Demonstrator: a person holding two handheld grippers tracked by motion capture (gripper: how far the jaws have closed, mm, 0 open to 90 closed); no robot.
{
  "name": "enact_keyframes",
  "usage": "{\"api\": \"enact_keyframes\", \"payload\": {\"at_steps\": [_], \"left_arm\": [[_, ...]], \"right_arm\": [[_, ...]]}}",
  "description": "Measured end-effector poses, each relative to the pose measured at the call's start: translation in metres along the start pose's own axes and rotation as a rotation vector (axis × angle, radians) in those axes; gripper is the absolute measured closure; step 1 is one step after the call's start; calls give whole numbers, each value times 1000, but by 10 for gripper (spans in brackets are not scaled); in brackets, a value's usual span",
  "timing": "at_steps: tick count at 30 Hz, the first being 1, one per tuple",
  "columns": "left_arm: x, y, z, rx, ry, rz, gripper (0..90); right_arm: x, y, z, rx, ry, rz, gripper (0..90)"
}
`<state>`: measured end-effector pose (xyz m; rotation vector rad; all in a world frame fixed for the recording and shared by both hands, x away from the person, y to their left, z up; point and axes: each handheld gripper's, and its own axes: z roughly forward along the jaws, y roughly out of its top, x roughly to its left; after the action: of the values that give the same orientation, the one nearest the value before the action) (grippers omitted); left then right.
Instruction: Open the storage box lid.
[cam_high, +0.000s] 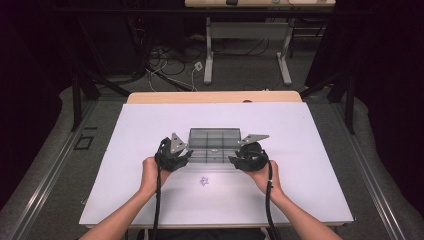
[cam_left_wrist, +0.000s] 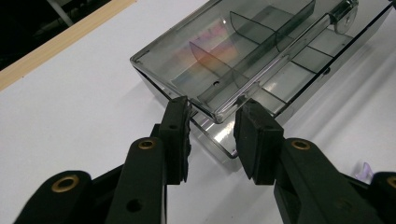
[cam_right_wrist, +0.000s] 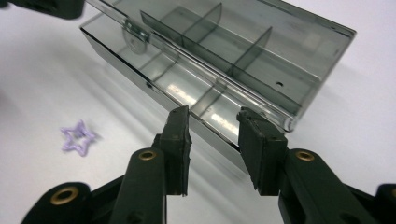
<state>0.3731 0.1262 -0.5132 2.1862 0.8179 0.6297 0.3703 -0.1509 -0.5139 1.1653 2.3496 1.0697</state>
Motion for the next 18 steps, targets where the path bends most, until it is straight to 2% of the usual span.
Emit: {"api": "enact_keyframes", "payload": {"at_steps": [2,4,6,8,12,14,18], "left_arm": [[0,1,-1,12,-10,1,658],[0,0,0,2,0,1,658],[1,1,-1,12,-10,1,658],[1,0,-1,11,-12,1,657],[1,0,-1,5,-13,0,655],[1,0,-1,5,-16,-2,655],[2,0,0,5,-17,1,652]], "right_arm": [[-1,0,-1,26,-18,-5,617],[-3,-1,0,18,-31,-6,613],[-4,-1,0,24,-49,-8,590],[-7,0,-2,44,-68,-17,563],[-11,0,-3,9,-94,-30,565],[-12,0,-2,0,-91,-34,584],[-13,2,-3,-5,-110,-63,609]]}}
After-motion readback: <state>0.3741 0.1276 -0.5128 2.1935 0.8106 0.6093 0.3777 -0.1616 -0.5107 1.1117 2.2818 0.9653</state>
